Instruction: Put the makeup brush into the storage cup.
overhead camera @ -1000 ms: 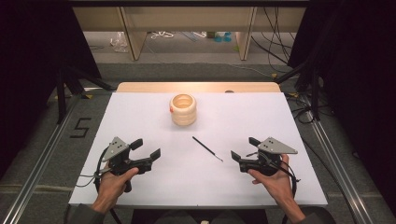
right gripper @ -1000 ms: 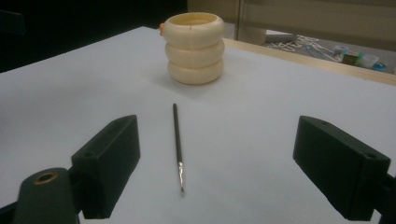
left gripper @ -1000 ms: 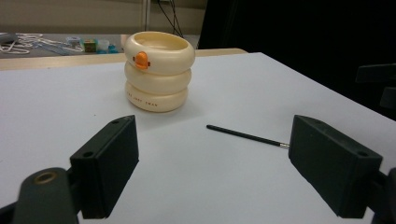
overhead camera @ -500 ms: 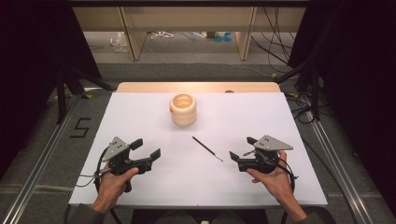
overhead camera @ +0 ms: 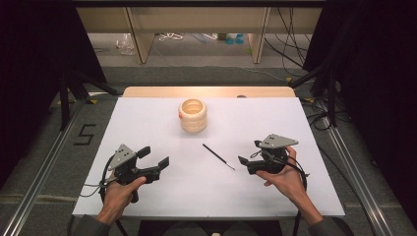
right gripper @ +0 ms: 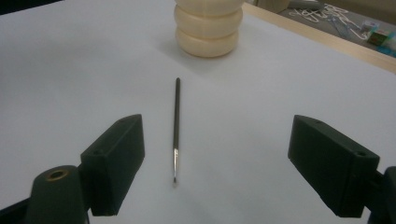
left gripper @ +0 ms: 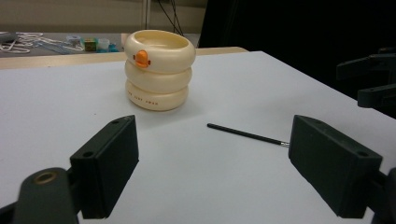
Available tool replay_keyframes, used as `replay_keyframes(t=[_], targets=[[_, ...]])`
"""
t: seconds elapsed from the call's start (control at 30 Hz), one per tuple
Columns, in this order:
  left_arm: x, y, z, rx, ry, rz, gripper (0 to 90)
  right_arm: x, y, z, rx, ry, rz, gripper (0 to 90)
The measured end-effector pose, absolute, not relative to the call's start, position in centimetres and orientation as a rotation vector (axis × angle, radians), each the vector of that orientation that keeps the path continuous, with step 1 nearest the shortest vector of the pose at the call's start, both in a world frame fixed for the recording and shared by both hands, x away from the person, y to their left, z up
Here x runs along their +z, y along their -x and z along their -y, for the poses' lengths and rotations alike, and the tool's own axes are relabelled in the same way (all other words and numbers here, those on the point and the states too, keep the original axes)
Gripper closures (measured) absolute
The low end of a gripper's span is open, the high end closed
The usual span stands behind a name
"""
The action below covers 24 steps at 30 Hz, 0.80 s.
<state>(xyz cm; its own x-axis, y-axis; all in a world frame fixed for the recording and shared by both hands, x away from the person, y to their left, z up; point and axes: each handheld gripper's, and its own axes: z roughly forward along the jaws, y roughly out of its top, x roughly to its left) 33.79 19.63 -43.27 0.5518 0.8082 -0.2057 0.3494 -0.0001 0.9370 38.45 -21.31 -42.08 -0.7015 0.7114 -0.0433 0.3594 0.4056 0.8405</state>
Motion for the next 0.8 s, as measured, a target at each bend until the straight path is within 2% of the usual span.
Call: replay_keyframes(t=[0.8], targets=[[-43.3,-33.8,-19.6,0.477,-1.595,-1.005,15.5,-41.1,-41.5,18.7,1.033,-0.914,-2.461,24.7]])
